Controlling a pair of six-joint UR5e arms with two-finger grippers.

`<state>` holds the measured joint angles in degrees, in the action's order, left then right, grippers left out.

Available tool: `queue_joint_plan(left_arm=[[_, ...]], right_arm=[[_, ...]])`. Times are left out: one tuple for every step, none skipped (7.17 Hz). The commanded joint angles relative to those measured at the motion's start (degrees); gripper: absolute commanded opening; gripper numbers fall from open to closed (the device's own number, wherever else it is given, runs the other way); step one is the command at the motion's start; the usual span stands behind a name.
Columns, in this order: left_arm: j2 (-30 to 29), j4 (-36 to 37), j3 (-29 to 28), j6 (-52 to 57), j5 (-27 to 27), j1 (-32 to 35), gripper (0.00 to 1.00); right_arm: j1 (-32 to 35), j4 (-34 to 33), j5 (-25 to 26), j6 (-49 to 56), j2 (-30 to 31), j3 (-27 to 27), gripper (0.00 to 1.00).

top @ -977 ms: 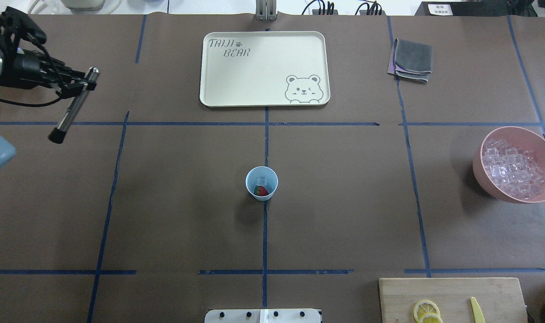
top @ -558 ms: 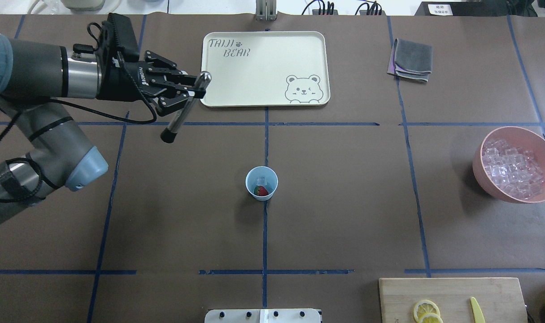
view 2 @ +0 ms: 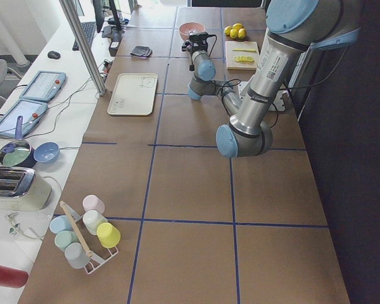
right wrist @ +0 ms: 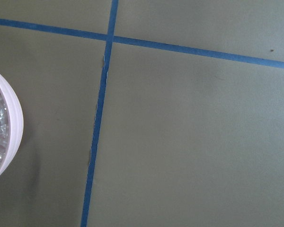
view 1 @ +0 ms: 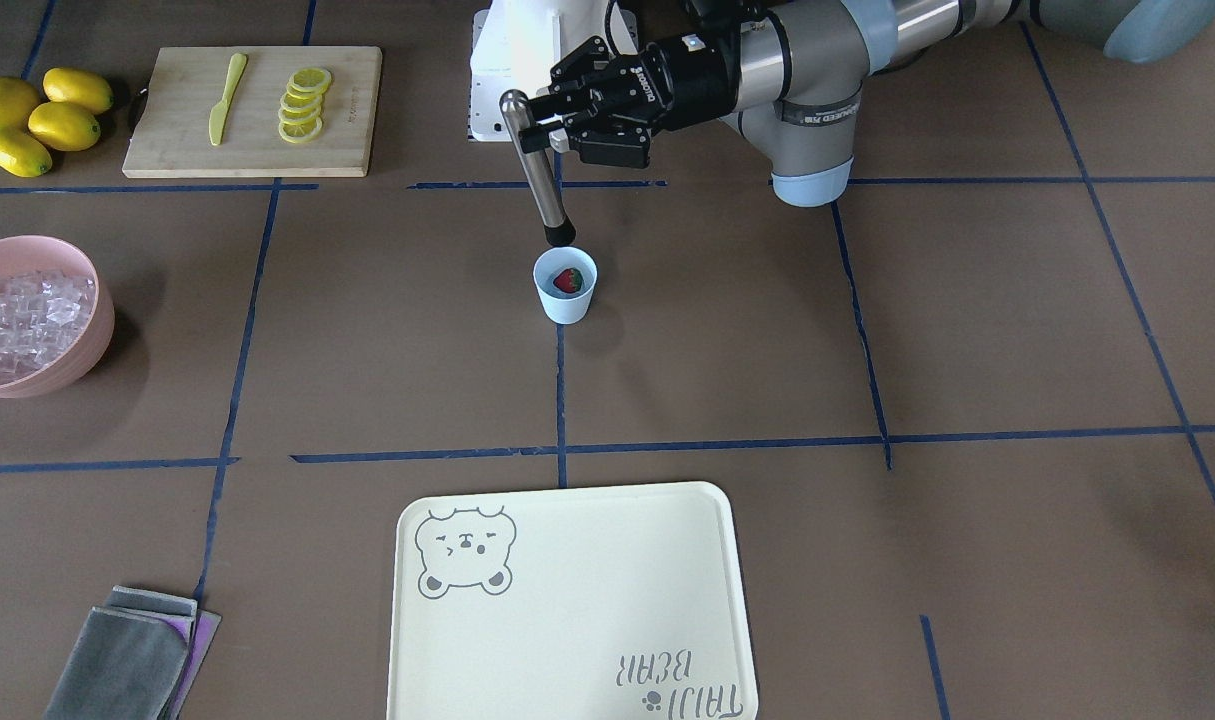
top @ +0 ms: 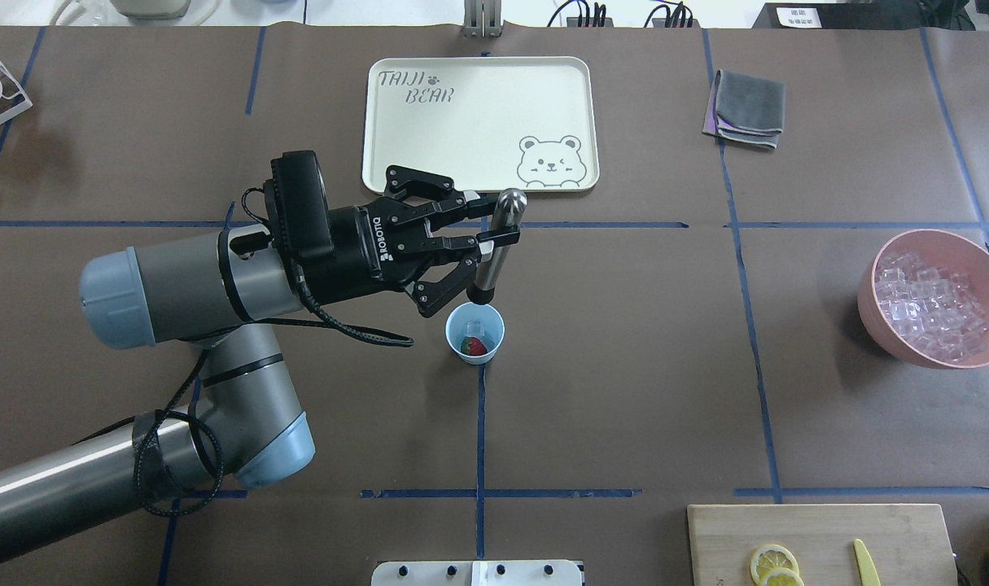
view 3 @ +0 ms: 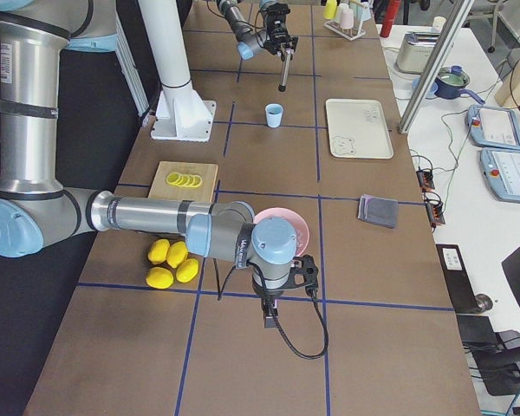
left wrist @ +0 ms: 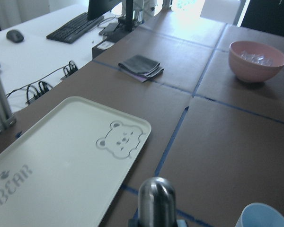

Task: Mash ice and strawberries in cup
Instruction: 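Carry the pestle with the left gripper over the light-blue cup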

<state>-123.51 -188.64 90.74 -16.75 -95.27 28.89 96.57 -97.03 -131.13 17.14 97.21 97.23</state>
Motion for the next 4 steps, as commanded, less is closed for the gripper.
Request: queue_joint_plan(left_arm=[[-1.5,-9.7,-6.8,4.0,2.6,-2.0,0.01],[-2.6,-15.4,-12.7,4.4,3.3,-2.0,0.01],[-2.7,-17.7,-15.3,4.4,3.7,-2.1,0.01],[-2.3,-18.9,-16.3,4.5,3.8,-2.7,0.01]], right_arm=[[-0.1,0.0,0.0,0.0,-0.1,0.1,0.99],[-0.1,0.0,0.0,0.0,0.0,0.1,0.99],[0.0,0.0,0.0,0.0,0.0,0.1,0.99],[-0.1,0.0,0.0,0.0,0.0,0.1,0.99]])
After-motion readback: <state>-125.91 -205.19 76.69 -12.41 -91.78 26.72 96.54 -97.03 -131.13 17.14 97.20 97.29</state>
